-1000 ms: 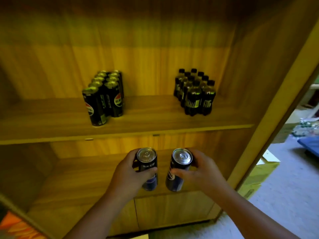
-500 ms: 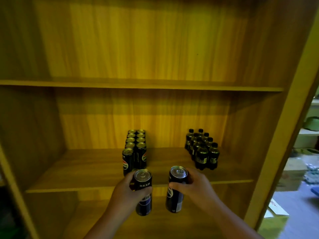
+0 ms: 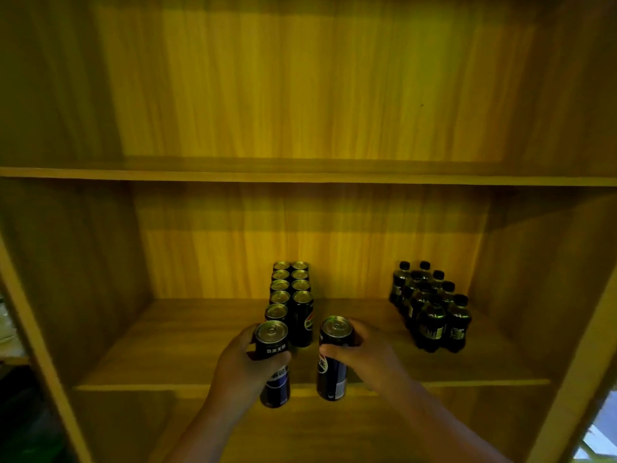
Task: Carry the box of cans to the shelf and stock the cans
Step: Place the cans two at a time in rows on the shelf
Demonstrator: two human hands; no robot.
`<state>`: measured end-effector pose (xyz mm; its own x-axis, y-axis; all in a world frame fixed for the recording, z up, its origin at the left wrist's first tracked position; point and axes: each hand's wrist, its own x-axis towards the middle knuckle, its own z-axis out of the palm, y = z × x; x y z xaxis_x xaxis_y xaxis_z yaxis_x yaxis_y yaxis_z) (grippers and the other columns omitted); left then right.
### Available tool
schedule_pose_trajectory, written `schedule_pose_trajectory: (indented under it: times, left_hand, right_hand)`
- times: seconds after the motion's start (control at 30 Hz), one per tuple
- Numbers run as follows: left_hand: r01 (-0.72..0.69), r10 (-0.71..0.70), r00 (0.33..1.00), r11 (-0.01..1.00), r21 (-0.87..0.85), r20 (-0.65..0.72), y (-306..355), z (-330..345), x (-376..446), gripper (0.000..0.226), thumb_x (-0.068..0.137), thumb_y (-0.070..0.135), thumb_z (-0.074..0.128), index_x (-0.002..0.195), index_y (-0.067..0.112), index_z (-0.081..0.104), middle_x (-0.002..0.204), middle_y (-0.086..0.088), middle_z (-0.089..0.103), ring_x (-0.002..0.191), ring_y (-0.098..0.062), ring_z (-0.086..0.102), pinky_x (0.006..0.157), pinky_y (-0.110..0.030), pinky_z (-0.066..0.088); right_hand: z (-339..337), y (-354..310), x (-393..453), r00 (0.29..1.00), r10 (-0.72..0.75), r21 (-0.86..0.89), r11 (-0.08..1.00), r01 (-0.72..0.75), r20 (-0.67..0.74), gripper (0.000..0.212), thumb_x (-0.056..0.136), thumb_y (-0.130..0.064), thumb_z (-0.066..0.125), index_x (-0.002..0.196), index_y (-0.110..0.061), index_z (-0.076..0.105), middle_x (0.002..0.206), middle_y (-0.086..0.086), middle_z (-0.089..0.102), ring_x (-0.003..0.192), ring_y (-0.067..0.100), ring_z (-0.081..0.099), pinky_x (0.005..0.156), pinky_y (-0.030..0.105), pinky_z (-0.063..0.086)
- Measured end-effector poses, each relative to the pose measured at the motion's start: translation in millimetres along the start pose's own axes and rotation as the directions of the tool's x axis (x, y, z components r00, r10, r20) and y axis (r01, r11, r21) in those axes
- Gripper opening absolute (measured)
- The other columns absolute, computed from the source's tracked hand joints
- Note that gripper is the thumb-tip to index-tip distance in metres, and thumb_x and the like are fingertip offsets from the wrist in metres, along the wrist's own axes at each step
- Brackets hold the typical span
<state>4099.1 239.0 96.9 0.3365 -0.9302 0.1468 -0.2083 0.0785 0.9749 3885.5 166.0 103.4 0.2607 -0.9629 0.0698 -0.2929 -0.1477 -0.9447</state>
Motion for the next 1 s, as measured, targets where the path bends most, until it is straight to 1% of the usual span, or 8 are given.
schedule_pose_trajectory:
  times: [0.13,0.23,0.33,0.47,0.57,0.67,0.9,1.0]
  left_hand:
    - [0.011,-0.009,0.997,1.0,0.024,-0.078,-24,18,28,0.058,0.066,0.024,0.09,0.114,0.038,0.061,0.122,0.008,0.061,0.104,-0.016,0.063,0.086,-0.039,0.054]
    - [0.029,-0.026,0.988,0.999,0.019,-0.149,-36,30,44,0.055,0.069,0.019,0.088,0.108,0.043,0.058,0.12,0.013,0.055,0.105,-0.022,0.061,0.089,-0.042,0.053]
    - [0.016,-0.01,0.986,0.999,0.039,-0.164,-46,36,56,0.056,0.072,0.016,0.086,0.109,0.044,0.055,0.116,0.022,0.05,0.105,-0.021,0.058,0.088,-0.037,0.05]
    - [0.023,-0.01,0.987,0.996,0.082,-0.162,-63,40,66,0.055,0.073,0.018,0.085,0.11,0.045,0.054,0.115,0.022,0.048,0.105,-0.021,0.058,0.089,-0.035,0.05]
    - [0.033,-0.015,0.989,0.992,0.124,-0.147,-71,39,73,0.057,0.073,0.018,0.085,0.112,0.044,0.053,0.114,0.021,0.047,0.105,-0.019,0.057,0.088,-0.03,0.048]
    - [0.039,-0.021,0.992,0.989,0.142,-0.125,-80,37,79,0.059,0.073,0.019,0.085,0.119,0.037,0.053,0.117,0.016,0.048,0.107,-0.019,0.056,0.085,-0.025,0.046]
    - [0.055,-0.048,0.992,0.997,0.052,-0.118,-93,34,92,0.059,0.071,0.013,0.086,0.118,0.031,0.055,0.128,0.003,0.052,0.109,-0.021,0.059,0.088,-0.032,0.051]
    - [0.058,-0.053,0.994,0.997,0.055,-0.096,-97,34,95,0.062,0.071,0.014,0.086,0.122,0.024,0.054,0.128,0.003,0.055,0.108,-0.019,0.06,0.08,-0.025,0.051]
  right_hand:
    - [10,16,52,0.997,-0.066,-0.005,0.998,0.067,0.04,0.049,0.063,-0.033,0.092,0.106,-0.037,0.07,0.106,-0.014,0.071,0.098,-0.001,0.067,0.082,0.021,0.055]
    - [17,23,83,0.99,-0.104,-0.006,0.994,0.105,0.096,0.043,0.069,-0.025,0.09,0.101,-0.039,0.066,0.099,-0.018,0.07,0.092,-0.008,0.065,0.077,0.017,0.053]
    - [27,33,106,0.987,-0.12,-0.022,0.992,0.123,0.107,0.043,0.069,-0.026,0.09,0.103,-0.037,0.066,0.1,-0.016,0.07,0.093,-0.005,0.065,0.084,0.028,0.056]
    - [40,45,124,0.991,-0.119,-0.059,0.991,0.123,0.057,0.044,0.069,-0.025,0.089,0.094,-0.044,0.058,0.095,-0.018,0.066,0.091,-0.001,0.064,0.079,0.021,0.052]
    - [52,55,129,0.994,-0.108,-0.086,0.99,0.107,0.0,0.047,0.067,-0.028,0.089,0.102,-0.036,0.059,0.102,-0.014,0.067,0.095,0.003,0.064,0.081,0.025,0.054]
    - [62,62,133,0.995,-0.099,-0.114,0.989,0.094,-0.031,0.05,0.066,-0.029,0.09,0.106,-0.03,0.059,0.102,-0.014,0.066,0.093,0.0,0.063,0.078,0.021,0.053]
    - [75,66,138,0.993,-0.082,-0.074,0.994,0.076,-0.09,0.047,0.068,-0.023,0.09,0.092,-0.044,0.056,0.095,-0.018,0.067,0.089,-0.009,0.062,0.073,0.012,0.048]
    - [79,71,141,0.99,-0.078,-0.052,0.996,0.073,-0.118,0.043,0.067,-0.026,0.089,0.095,-0.04,0.06,0.096,-0.016,0.07,0.089,-0.008,0.064,0.075,0.015,0.051]
